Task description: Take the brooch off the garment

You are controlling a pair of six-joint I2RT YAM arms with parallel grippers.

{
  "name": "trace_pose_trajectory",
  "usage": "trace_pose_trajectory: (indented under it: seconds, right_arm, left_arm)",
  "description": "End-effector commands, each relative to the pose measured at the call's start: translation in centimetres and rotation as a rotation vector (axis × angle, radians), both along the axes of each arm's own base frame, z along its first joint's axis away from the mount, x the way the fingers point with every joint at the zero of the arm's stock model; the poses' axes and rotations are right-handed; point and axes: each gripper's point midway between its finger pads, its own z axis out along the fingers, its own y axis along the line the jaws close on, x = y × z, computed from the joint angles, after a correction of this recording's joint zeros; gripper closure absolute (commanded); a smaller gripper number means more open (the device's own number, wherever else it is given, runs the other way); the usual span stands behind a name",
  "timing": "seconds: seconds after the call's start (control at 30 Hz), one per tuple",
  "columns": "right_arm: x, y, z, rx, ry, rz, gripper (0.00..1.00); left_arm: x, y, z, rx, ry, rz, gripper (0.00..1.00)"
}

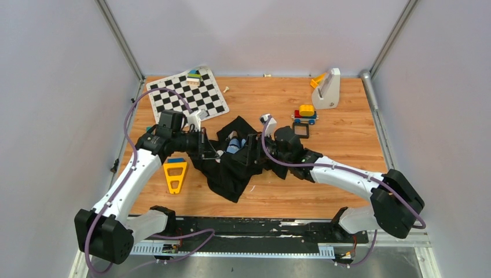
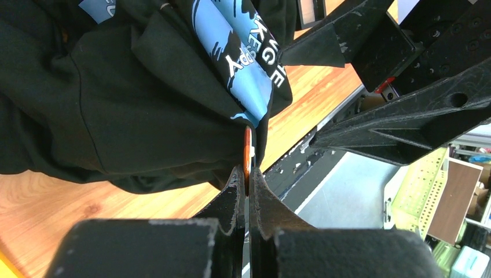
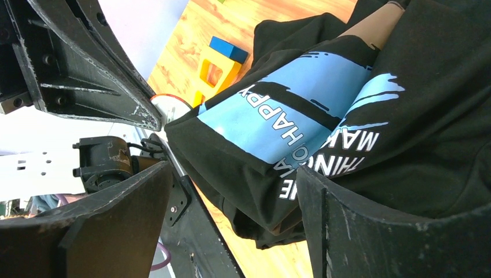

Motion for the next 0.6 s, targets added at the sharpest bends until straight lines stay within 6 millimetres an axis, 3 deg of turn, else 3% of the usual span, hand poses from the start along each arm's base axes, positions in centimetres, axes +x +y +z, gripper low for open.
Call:
trace_pose_trajectory:
  seconds: [0.0, 0.27, 0.57]
  right_arm:
    - [-0.4, 0.8, 1.4, 0.041, -0.014, 0.043, 0.20]
    - [-1.0, 1.4, 0.8, 0.066, 0.034, 0.073, 0.17]
    - [-1.6, 1.8, 0.7, 0.096, 0.060, 0.109, 0.19]
  left_arm:
    - [0.1, -0.3, 1.7, -0.045, -0.051, -0.004, 1.00]
    - [0.1, -1.1, 2.1, -0.099, -0.040, -0.031, 1.00]
    - [0.4, -2.0, 2.4, -0.167, -0.017, -0.051, 1.00]
